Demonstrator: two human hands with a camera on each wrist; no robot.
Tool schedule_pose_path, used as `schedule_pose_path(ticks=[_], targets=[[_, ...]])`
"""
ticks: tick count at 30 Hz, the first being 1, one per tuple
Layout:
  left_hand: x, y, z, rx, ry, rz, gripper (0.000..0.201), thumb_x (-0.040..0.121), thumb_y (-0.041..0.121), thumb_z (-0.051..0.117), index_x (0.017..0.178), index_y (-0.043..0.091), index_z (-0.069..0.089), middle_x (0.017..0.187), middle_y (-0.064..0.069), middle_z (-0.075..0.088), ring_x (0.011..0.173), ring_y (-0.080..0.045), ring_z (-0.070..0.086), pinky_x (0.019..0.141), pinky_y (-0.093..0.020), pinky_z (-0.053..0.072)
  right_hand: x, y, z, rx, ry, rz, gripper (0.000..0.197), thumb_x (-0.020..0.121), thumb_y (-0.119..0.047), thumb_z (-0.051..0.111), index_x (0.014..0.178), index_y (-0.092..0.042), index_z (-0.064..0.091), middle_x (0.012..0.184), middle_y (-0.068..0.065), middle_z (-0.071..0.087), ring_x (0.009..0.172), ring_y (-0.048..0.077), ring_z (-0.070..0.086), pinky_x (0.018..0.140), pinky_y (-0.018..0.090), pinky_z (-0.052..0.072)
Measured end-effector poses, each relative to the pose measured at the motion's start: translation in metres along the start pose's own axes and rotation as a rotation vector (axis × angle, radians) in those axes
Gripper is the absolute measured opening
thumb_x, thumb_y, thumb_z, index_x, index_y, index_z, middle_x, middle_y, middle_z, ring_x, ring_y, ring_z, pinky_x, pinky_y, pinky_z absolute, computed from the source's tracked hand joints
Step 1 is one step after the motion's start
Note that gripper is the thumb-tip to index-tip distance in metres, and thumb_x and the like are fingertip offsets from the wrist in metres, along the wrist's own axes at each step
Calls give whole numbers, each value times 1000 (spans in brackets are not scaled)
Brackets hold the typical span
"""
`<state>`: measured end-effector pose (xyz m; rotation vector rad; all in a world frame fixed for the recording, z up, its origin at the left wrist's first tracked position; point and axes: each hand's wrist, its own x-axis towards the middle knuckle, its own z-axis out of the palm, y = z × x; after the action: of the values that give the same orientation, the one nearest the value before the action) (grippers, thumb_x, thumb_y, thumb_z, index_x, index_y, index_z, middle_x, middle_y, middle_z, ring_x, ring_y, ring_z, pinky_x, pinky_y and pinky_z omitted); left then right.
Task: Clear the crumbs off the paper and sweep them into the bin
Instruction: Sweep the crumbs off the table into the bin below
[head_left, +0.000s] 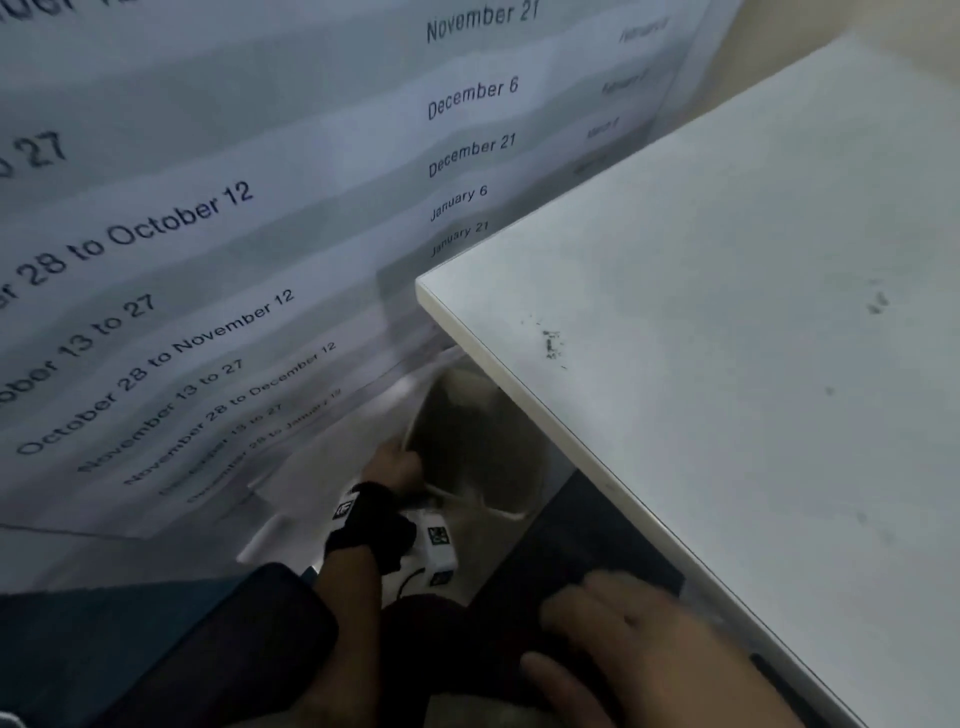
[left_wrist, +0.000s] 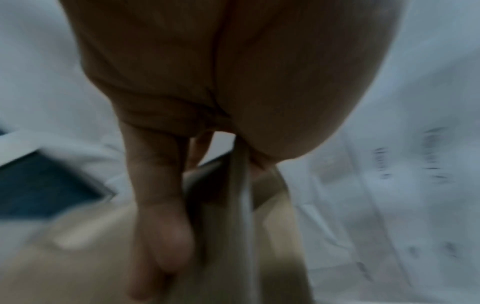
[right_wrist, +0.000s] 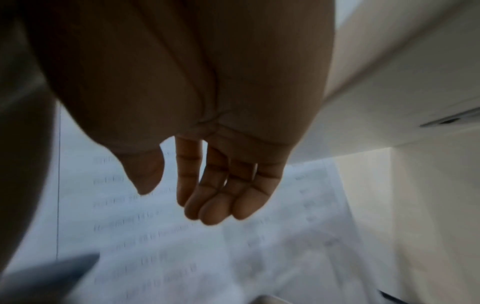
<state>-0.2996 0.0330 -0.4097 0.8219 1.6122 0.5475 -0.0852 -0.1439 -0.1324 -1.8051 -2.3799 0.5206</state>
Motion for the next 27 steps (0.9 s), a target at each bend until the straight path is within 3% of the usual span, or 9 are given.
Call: schedule_pose_path(ticks=[4,6,11,13,15,17,19,22,27], targets=[[-58,51,-8,52,88,96,27,93,3,46,108,11,68,88,-13,70,61,-26,67,41,-19,49,10,-18,-20,113,154,-127,25,88,-57,56,85,-33,59,74,-14,52,61,8,56,46,27,50],[-73,50,-5,31,100,142,25,96,2,45,107,7,67,91,-15,68,62,-20,62,39,-12,44,12,-22,-28,139,245,-146,23,89,-52,58,81,-30,61,74,-13,51,64,9,53,48,30,49],[-111,30,10,-238,174,149,36,82,8,50,106,21,73,99,-22,71,78,-44,69,48,-37,57,25,-24,-43,157,403,-53,26,92,-48,54,81,-26,63,78,-12,55,76,14,55,61,32,48],[-126,34,11,-277,205,168,40,80,14,51,116,19,70,103,-17,71,87,-37,68,47,-28,56,34,-24,-45,139,412,-34,28,94,-50,51,85,-26,63,82,-12,54,81,13,52,67,25,42],[-141,43,13,-235,212,216,48,77,31,53,123,27,68,104,-9,72,88,-26,68,49,-20,55,44,-24,-46,132,419,2,29,94,-52,49,89,-27,64,85,-11,53,83,12,51,68,20,36],[-146,45,20,-181,172,256,43,86,47,56,129,46,61,108,-4,73,92,-25,71,63,-34,63,50,-24,-45,152,440,36,29,94,-53,49,92,-28,64,86,-11,54,84,11,51,68,16,35],[-144,42,29,-94,167,286,37,96,47,54,133,54,54,109,1,74,94,-25,72,74,-49,63,54,-24,-45,185,460,63,28,93,-52,50,92,-28,65,86,-11,56,85,12,53,70,19,38],[-160,66,42,-27,215,348,38,93,27,53,127,43,58,99,4,73,87,-20,70,78,-45,61,56,-20,-46,221,487,84,26,93,-48,50,89,-26,64,84,-9,58,85,13,55,73,29,42],[-184,104,55,144,229,415,56,81,37,40,136,39,49,115,1,68,101,-27,61,90,-43,52,53,-11,-51,269,470,115,19,96,-42,52,89,-27,62,87,-8,62,86,10,56,77,29,43]])
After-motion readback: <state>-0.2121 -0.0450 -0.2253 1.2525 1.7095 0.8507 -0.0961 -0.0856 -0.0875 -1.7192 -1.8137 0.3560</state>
